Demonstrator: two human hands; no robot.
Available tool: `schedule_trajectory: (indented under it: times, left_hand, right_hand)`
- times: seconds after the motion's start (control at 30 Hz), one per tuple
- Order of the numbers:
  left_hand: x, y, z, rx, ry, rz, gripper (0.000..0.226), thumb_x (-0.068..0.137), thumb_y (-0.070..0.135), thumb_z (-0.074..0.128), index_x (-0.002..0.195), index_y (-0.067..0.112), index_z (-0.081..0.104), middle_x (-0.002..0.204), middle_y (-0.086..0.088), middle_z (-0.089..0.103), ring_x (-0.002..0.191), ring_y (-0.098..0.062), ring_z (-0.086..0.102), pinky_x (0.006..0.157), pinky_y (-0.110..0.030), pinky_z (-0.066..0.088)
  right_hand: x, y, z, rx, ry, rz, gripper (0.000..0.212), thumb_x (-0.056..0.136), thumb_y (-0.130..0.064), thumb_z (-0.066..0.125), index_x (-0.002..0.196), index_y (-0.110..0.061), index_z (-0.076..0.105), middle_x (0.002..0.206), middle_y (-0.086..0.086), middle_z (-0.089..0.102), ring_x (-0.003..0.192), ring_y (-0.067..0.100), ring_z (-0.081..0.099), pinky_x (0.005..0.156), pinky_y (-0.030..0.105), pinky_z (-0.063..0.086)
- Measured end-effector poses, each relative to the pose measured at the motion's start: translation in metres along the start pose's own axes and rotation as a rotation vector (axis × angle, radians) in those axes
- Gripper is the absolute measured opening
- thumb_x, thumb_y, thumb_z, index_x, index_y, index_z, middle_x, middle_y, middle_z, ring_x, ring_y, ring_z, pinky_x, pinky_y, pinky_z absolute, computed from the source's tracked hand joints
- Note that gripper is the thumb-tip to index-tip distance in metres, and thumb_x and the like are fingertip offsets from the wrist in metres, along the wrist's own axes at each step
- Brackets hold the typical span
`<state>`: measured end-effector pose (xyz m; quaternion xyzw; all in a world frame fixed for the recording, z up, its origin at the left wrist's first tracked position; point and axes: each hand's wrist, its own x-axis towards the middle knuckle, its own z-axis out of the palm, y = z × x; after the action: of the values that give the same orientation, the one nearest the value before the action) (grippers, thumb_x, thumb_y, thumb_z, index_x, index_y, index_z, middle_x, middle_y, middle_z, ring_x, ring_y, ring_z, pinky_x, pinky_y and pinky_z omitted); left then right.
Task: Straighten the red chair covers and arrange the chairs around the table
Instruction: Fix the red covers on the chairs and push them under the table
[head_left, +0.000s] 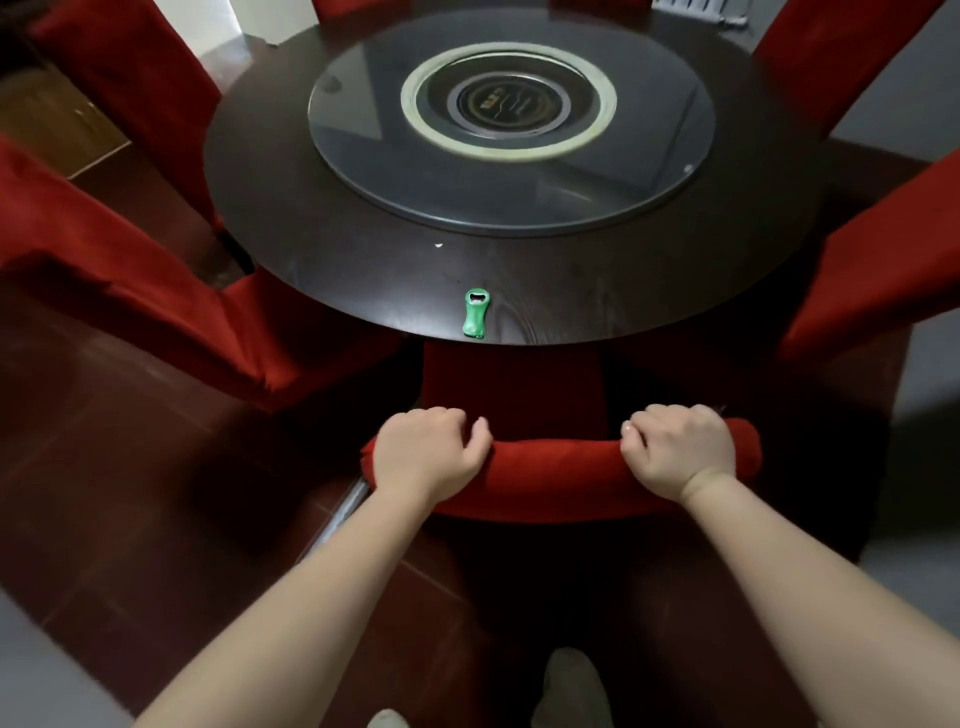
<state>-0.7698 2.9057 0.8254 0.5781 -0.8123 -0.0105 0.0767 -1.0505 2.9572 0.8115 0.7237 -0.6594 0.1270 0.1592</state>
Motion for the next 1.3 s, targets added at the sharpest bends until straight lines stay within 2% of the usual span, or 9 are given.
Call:
schedule_trajectory:
  times: [0.13,0.3,0.63,0.8,0.9,1.0,1.07,1.17,1.3]
  left_hand:
    - [0.003,0.014,0.004,0.027,0.043,-0.086,0.059,0.082,0.06,0.029,0.059,0.016,0.061,0.063,-0.003,0.066,0.064,-0.03,0.065,0.053,-0.031,0.032]
    - [-0.016,0.044,0.009,0.003,0.041,-0.172,0.059,0.08,0.065,0.032,0.058,0.018,0.061,0.059,0.001,0.063,0.061,-0.024,0.063,0.051,-0.028,0.032]
    - [-0.018,0.056,0.003,0.001,0.012,-0.234,0.056,0.085,0.057,0.029,0.058,0.017,0.056,0.062,0.001,0.062,0.062,-0.024,0.061,0.051,-0.031,0.035]
    - [-0.021,0.058,0.003,0.026,-0.024,-0.234,0.052,0.088,0.056,0.032,0.061,0.018,0.057,0.066,0.001,0.063,0.066,-0.024,0.063,0.052,-0.03,0.034]
    - [-0.023,0.056,0.0,0.075,-0.069,-0.229,0.052,0.093,0.058,0.036,0.069,0.02,0.061,0.076,0.001,0.066,0.076,-0.023,0.065,0.057,-0.032,0.033]
    - [-0.029,0.039,-0.013,0.075,-0.094,-0.197,0.049,0.094,0.062,0.035,0.075,0.023,0.059,0.081,0.004,0.065,0.084,-0.022,0.063,0.067,-0.035,0.039]
    - [-0.035,0.014,-0.028,0.063,-0.084,-0.188,0.047,0.094,0.062,0.035,0.085,0.026,0.064,0.089,0.006,0.066,0.091,-0.021,0.062,0.075,-0.037,0.041]
    - [-0.045,-0.04,-0.055,0.057,-0.078,-0.187,0.044,0.096,0.06,0.038,0.108,0.027,0.065,0.107,0.006,0.068,0.106,-0.02,0.06,0.086,-0.038,0.042]
    - [-0.059,-0.123,-0.094,0.077,-0.067,-0.176,0.049,0.096,0.06,0.037,0.123,0.026,0.059,0.122,0.006,0.065,0.117,-0.018,0.055,0.096,-0.039,0.041]
  right_hand:
    - [0.005,0.018,0.004,0.066,0.038,-0.056,0.04,0.084,-0.032,0.044,0.052,-0.013,0.057,0.051,0.006,0.054,0.045,0.029,0.054,0.047,0.034,0.037]
    - [-0.001,0.047,0.002,0.13,0.034,-0.141,0.04,0.084,-0.032,0.044,0.051,-0.012,0.056,0.051,0.005,0.053,0.044,0.028,0.052,0.046,0.034,0.038]
    - [0.007,0.058,0.006,0.185,0.065,-0.205,0.042,0.085,-0.032,0.043,0.051,-0.012,0.056,0.05,0.004,0.051,0.042,0.026,0.048,0.046,0.033,0.035]
    - [0.002,0.058,-0.001,0.18,-0.052,-0.185,0.047,0.086,-0.035,0.037,0.052,-0.011,0.058,0.051,0.003,0.053,0.044,0.026,0.05,0.046,0.035,0.041]
    - [0.003,0.056,-0.009,0.131,-0.241,-0.122,0.049,0.088,-0.042,0.033,0.064,-0.013,0.063,0.063,0.002,0.06,0.06,0.026,0.058,0.056,0.036,0.043]
    - [0.014,0.046,-0.019,0.109,-0.365,-0.046,0.039,0.089,-0.053,0.042,0.08,-0.023,0.064,0.079,-0.007,0.062,0.08,0.019,0.061,0.066,0.034,0.041]
    - [0.031,0.022,-0.029,0.127,-0.362,-0.061,0.036,0.088,-0.056,0.048,0.094,-0.026,0.067,0.092,-0.008,0.065,0.09,0.018,0.061,0.073,0.034,0.044]
    - [0.065,-0.042,-0.043,0.191,-0.336,-0.121,0.046,0.088,-0.057,0.051,0.117,-0.025,0.065,0.114,-0.004,0.066,0.108,0.022,0.06,0.086,0.036,0.044]
    - [0.112,-0.149,-0.062,0.322,-0.265,-0.209,0.058,0.087,-0.059,0.051,0.131,-0.022,0.058,0.128,0.0,0.063,0.119,0.024,0.056,0.094,0.038,0.042]
